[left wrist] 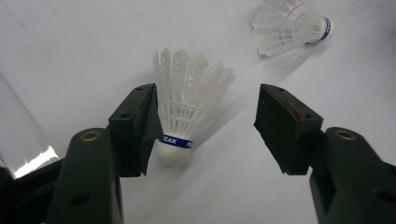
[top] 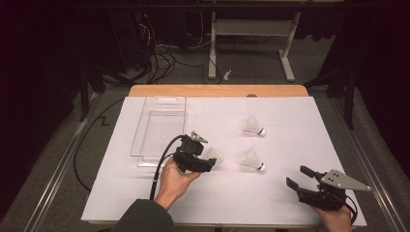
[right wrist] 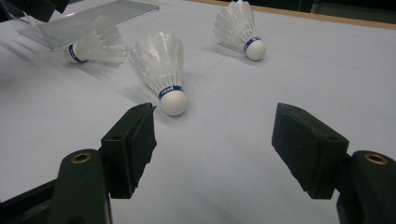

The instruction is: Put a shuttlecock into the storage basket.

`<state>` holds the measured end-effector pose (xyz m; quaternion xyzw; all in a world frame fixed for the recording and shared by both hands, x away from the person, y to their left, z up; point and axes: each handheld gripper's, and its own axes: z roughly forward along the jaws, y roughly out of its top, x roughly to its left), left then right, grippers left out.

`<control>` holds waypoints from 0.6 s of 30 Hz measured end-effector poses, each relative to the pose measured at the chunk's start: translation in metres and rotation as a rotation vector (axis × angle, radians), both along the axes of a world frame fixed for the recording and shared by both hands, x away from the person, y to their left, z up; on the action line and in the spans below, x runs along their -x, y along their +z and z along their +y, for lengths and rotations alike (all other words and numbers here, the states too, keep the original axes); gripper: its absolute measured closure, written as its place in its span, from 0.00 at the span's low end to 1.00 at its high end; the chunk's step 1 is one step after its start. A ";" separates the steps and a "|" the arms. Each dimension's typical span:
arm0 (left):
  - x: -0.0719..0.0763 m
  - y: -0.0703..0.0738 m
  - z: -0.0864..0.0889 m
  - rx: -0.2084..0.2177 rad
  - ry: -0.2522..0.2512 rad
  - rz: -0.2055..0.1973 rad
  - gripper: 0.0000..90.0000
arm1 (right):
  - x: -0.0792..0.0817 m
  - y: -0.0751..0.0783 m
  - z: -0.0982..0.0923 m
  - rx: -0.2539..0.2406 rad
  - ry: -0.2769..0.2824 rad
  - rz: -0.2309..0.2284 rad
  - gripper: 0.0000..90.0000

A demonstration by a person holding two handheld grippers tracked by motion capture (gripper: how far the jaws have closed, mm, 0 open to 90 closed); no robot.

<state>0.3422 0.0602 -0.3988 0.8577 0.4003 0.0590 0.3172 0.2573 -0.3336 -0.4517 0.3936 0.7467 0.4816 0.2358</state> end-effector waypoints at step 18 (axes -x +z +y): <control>-0.006 -0.009 -0.008 -0.096 -0.003 0.054 0.43 | 0.000 0.000 0.000 0.002 0.005 0.004 0.34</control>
